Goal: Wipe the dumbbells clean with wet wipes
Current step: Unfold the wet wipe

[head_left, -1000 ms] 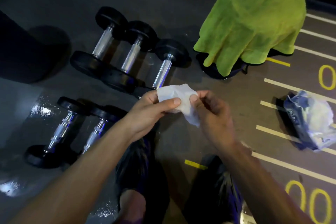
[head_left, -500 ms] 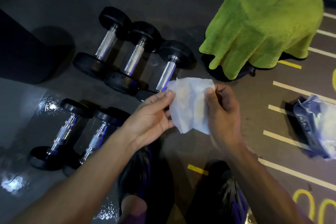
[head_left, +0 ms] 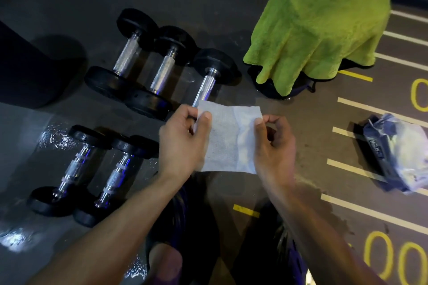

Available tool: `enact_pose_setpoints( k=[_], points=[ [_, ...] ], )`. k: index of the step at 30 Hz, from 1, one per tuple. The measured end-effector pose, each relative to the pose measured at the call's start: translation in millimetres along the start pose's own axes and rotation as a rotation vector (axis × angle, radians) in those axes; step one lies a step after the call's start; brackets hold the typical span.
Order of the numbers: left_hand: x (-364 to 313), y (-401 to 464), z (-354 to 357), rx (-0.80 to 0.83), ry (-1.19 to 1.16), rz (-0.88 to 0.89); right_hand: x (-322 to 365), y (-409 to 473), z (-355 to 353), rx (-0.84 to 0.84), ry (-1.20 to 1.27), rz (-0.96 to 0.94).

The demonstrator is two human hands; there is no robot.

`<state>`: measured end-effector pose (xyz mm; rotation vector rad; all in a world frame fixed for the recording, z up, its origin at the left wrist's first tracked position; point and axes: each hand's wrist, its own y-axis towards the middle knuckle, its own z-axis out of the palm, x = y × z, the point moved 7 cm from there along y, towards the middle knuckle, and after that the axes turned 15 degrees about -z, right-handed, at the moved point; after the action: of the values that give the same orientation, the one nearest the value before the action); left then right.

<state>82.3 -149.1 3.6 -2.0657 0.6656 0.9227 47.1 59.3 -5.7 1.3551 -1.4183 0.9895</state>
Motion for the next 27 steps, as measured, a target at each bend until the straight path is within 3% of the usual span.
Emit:
enact_pose_setpoints(
  k=[5, 16, 18, 21, 24, 27],
  points=[
    [-44.8, -18.7, 4.4, 0.046, 0.295, 0.259, 31.5, -3.1, 12.9, 0.111, -0.094, -0.188],
    [-50.9, -19.5, 23.5, 0.139, 0.33, 0.236, 39.5, -5.5, 26.4, 0.305, -0.136, -0.249],
    [-50.7, -20.7, 26.8, 0.211, 0.365, 0.182, 44.3, -7.0, 27.2, 0.348, -0.154, -0.278],
    [-43.8, -19.7, 31.2, 0.39, 0.344, -0.016, 42.1, -9.7, 26.3, 0.379, -0.048, -0.142],
    [-36.0, -25.1, 41.4, 0.697, 0.136, -0.225, 34.9, -4.6, 17.1, 0.312, -0.125, -0.107],
    [-37.4, -26.5, 41.8, 0.76, -0.017, -0.254, 29.3, -0.3, 11.1, 0.243, -0.053, -0.08]
  ],
)
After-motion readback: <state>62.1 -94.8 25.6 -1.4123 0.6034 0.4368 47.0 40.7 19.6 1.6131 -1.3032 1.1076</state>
